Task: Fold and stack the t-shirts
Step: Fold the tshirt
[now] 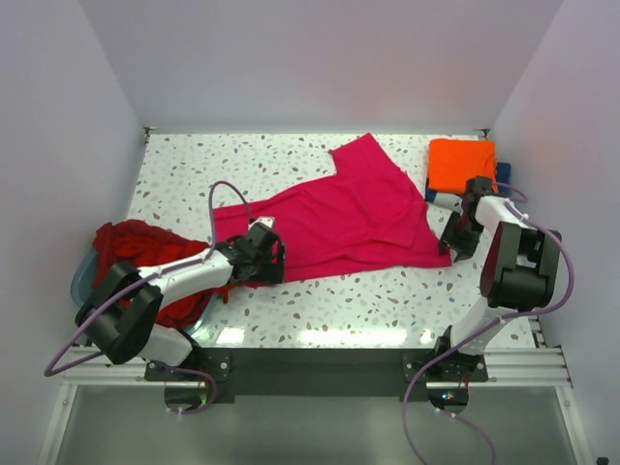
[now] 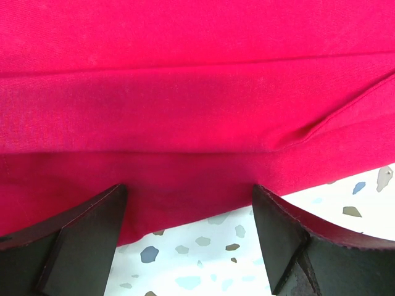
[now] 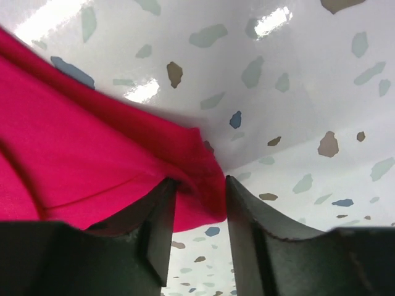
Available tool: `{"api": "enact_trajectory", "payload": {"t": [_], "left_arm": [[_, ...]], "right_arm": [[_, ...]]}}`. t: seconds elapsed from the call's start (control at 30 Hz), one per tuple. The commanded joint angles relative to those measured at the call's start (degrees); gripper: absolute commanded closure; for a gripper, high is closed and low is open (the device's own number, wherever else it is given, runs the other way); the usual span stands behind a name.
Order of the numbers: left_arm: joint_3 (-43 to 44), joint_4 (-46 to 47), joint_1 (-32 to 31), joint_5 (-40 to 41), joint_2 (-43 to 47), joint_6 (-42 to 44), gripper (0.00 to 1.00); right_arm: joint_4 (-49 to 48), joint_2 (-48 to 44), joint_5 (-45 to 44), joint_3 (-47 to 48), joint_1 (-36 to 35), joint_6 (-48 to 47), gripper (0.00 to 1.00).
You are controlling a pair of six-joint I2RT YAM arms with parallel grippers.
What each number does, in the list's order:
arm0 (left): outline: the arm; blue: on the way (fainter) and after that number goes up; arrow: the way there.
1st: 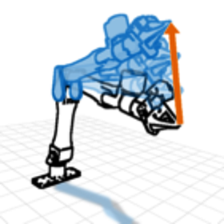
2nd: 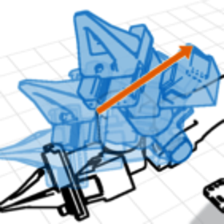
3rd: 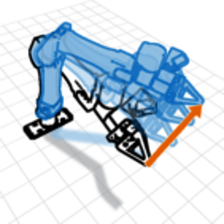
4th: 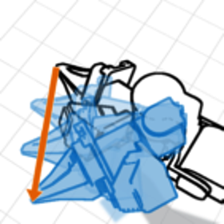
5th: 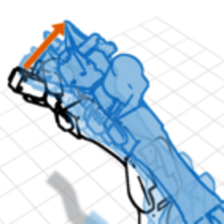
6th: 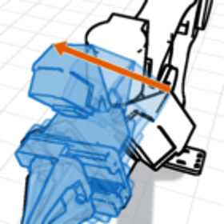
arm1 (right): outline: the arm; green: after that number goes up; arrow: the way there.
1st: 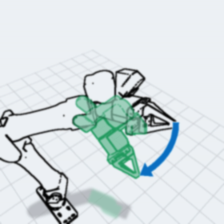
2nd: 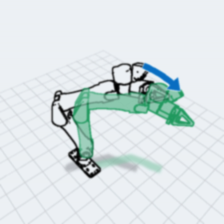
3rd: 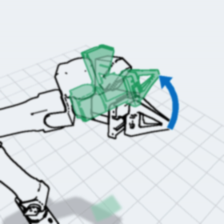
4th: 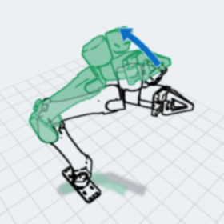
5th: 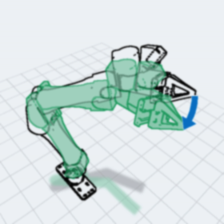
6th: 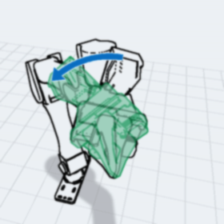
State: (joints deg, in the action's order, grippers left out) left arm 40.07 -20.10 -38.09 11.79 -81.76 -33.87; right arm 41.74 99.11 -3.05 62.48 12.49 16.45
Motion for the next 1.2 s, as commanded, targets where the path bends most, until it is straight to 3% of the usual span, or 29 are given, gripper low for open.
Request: {"api": "enact_trajectory", "payload": {"t": [0.0, 0.2, 0.8, 1.0, 1.03, 1.13, 1.17], "left_arm": [[-1.2, 2.6, -0.5, 0.6, 0.7, -1.1, 0.13], [-2.5, 2.3, -0.5, 0.3, 1.8, -0.6, 0.13], [-5.2, 4.8, -6.5, -4.6, 4.1, 2.2, 0.11], [-3.2, -2.5, -6.7, 0.4, 14.0, -0.7, 0.07], [-2.5, -4.0, -6.7, 1.7, 15.8, -1.1, 0.06], [-0.8, -8.0, -6.7, 6.8, 20.6, -2.0, 0.04], [-0.5, -8.8, -6.6, 7.6, 21.3, -1.9, 0.04]], "right_arm": [[-0.2, 0.0, 0.4, -0.2, 1.2, -0.6, 0.62], [3.5, -3.0, -6.8, -0.2, 1.8, -1.2, 1.0], [4.5, -11.0, -22.0, -0.5, 11.3, 0.9, 1.0], [4.4, -10.7, -20.7, -0.9, 11.3, 0.8, 1.0], [4.3, -10.8, -19.4, -0.8, 11.3, 0.7, 0.98], [4.0, -12.0, -17.1, -0.9, 11.3, 0.0, 0.73], [3.5, -13.1, -15.2, -1.0, 11.2, -0.2, 0.55]]}}
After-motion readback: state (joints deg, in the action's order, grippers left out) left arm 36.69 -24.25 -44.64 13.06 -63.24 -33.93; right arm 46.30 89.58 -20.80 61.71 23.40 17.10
